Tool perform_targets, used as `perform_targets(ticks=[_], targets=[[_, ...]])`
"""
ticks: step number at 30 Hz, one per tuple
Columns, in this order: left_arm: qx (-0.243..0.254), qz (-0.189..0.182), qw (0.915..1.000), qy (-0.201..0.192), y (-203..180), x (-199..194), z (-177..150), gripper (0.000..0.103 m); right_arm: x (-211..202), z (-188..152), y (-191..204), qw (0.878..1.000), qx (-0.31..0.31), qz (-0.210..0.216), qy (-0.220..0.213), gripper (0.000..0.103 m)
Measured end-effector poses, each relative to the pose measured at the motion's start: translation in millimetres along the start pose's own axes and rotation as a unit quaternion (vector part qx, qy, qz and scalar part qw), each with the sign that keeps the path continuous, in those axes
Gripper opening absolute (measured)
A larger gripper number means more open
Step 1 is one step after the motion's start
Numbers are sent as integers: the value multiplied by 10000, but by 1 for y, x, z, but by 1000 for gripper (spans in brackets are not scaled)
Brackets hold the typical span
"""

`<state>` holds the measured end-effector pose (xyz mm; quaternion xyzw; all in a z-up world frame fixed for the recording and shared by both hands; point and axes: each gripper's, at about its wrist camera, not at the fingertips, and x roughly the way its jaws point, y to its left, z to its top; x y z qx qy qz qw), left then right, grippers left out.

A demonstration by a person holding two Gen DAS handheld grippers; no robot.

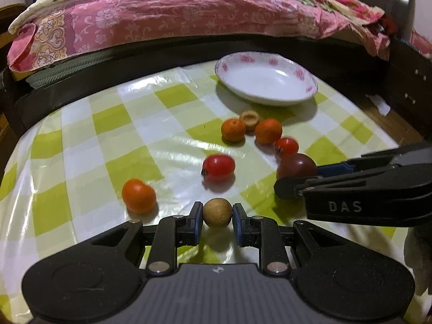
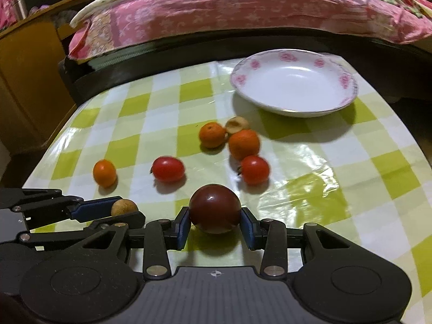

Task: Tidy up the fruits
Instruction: 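Grasp the small tan round fruit with the left tool while the right tool grasps the large dark red tomato, then carry both fruits over the white plate and open both tools to drop them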

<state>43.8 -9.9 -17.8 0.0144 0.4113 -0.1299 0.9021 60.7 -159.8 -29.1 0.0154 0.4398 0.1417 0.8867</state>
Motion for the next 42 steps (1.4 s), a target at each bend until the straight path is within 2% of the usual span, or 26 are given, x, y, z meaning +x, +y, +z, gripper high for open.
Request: perform_targets(ticks=[6, 11, 21, 31, 42], targets=[[-151, -191, 9996, -161, -3, 5, 30, 31, -13, 15, -11, 9996, 170, -32, -244, 35], [54, -225, 9992, -314, -17, 16, 57, 31, -15, 36, -26, 9984, 344, -155, -413, 35], [207, -337, 9982, -442, -28, 64, 119, 31, 3, 80, -64, 9955, 524, -428, -658, 35], [437, -304, 9980, -342, -38, 104, 139, 31, 36, 100, -99, 9956, 563, -459, -588, 36], [404, -277, 9984, -282, -36, 114, 141, 32, 45, 102, -104, 9958, 532, -444, -600, 39]])
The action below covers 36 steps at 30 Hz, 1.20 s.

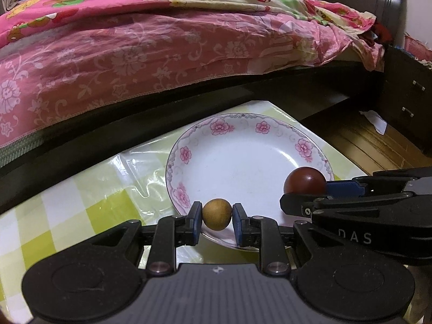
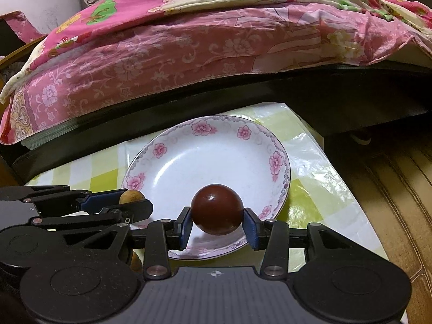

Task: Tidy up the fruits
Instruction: 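Carry both fruits over the white plate and open both tools to drop them, then move both tools back from the plate toward the remaining fruits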

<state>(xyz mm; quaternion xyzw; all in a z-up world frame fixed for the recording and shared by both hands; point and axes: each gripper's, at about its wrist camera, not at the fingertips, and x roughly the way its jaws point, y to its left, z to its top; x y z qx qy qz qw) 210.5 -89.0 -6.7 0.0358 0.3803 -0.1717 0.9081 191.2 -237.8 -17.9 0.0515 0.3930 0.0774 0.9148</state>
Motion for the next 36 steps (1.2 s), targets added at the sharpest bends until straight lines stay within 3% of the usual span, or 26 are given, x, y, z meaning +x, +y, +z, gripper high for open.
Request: perform_targets(ticks=[23, 36], targets=[[-34, 168, 9997, -186, 11, -33, -4, 40, -18, -3, 12, 9994, -62, 95, -322, 47], [-206, 216, 9995, -109, 34, -74, -32, 40, -38, -23, 38, 9984, -357, 366, -237, 50]])
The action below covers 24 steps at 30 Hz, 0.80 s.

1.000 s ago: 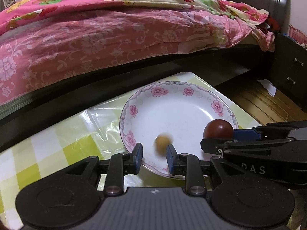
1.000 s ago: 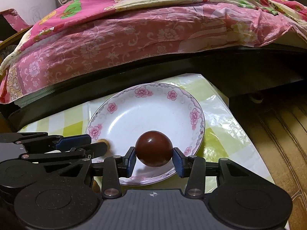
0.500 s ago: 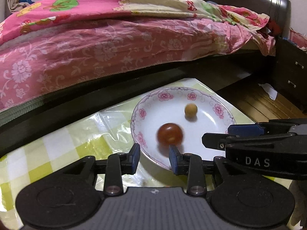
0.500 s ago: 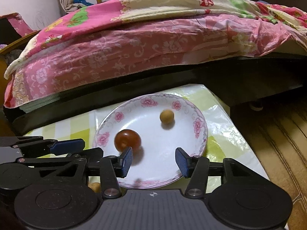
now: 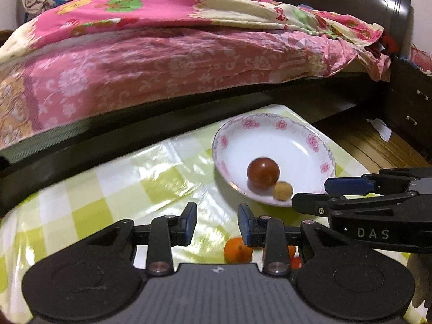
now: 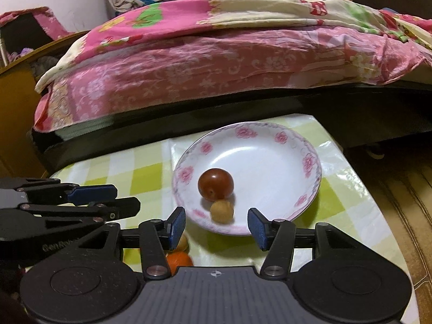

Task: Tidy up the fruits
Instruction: 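Move both tools back from the plate toward the remaining fruits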

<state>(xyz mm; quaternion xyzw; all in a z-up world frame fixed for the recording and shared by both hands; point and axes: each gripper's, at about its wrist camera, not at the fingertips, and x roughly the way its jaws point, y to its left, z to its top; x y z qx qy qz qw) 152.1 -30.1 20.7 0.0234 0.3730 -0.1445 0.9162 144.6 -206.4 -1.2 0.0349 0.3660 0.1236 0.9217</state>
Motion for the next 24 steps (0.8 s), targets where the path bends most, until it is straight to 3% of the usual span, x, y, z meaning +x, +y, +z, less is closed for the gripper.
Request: perform_targets(ticks=[16, 24], targets=[[-223, 261, 9991, 248, 40, -64, -62, 41, -12, -39, 28, 9979, -479, 196, 395, 52], [-85, 398, 9980, 483, 44, -59, -90, 41, -14, -56, 69, 9921, -967, 693, 387, 53]])
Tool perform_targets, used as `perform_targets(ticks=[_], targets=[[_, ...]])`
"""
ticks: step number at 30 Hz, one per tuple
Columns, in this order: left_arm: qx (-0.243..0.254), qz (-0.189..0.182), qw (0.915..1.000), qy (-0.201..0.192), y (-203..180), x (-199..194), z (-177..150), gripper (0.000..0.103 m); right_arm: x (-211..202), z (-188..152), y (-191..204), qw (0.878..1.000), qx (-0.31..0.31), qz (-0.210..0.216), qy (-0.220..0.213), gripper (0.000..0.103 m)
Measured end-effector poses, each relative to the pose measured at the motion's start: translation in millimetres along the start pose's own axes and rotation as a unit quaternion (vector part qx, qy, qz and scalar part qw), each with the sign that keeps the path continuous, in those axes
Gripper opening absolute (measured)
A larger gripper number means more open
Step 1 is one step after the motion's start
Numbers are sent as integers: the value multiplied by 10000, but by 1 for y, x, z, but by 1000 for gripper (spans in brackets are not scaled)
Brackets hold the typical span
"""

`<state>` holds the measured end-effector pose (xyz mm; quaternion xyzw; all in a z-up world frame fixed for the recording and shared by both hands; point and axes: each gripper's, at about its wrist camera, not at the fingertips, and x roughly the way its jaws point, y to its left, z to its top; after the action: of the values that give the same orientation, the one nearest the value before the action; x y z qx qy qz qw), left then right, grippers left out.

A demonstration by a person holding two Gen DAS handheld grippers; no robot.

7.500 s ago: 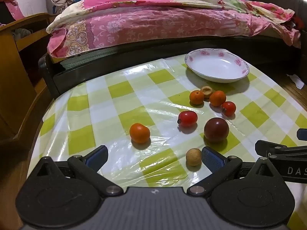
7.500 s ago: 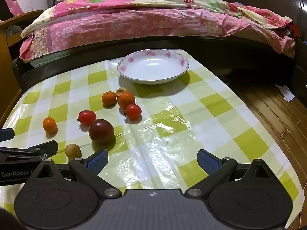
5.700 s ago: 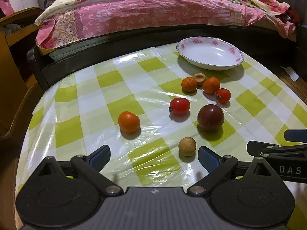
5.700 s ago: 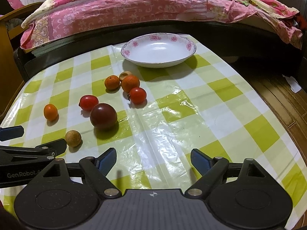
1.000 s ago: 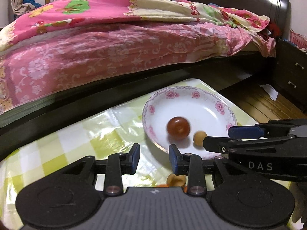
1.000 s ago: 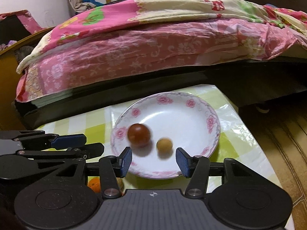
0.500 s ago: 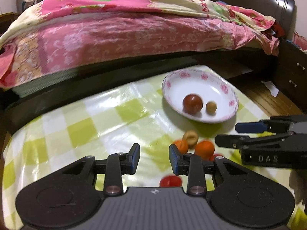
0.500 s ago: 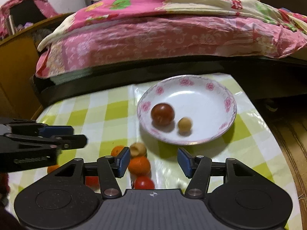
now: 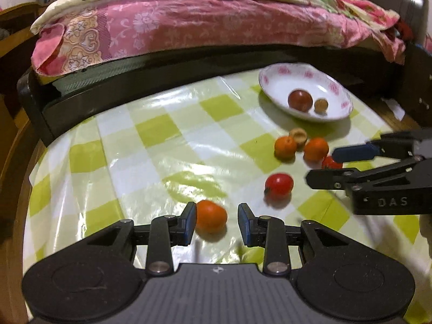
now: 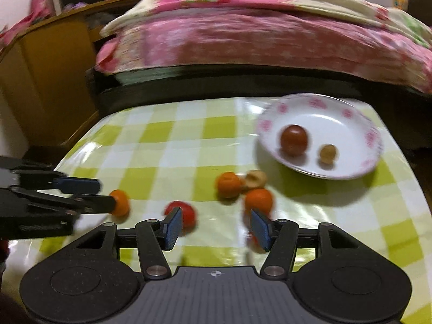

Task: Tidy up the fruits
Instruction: 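Move both tools back from the plate toward the remaining fruits, then grasp an orange tangerine with the left tool while the right tool grasps a red tomato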

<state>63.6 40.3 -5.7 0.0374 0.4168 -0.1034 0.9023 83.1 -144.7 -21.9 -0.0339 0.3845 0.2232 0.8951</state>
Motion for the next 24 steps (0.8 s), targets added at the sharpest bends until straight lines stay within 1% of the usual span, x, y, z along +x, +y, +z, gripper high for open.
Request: perform_targets(ticks=[3, 11, 12, 14, 17, 18, 19, 21, 24], targets=[[30, -6, 10000, 26, 1, 2, -3, 41, 11, -1, 10, 9997, -240, 74, 63, 53], [-67, 1, 9999, 79, 8, 14, -5, 41, 43, 3, 16, 9988, -341, 251, 226, 51], [-84, 5, 9999, 87, 9, 17, -5, 41, 47, 4, 16, 9987, -331, 265, 280, 47], [-83, -14, 9999, 79, 9, 20, -5, 41, 52, 2, 16, 9984, -346, 257, 356, 41], [-25, 9, 10000, 45, 6, 24, -4, 41, 53, 0, 15, 9983, -398, 269, 343, 38], [-12, 13, 10000, 36, 5, 26, -4, 41, 53, 0, 15, 9982, -425, 278, 333, 34], [16, 28, 10000, 13, 4, 27, -3, 41, 53, 0, 16, 9981, -431, 309, 328, 31], [59, 38, 10000, -7, 3, 29, -2, 41, 52, -1, 17, 9980, -438, 314, 339, 31], [30, 33, 10000, 63, 3, 33, -3, 41, 52, -1, 16, 9980, -428, 318, 334, 30]])
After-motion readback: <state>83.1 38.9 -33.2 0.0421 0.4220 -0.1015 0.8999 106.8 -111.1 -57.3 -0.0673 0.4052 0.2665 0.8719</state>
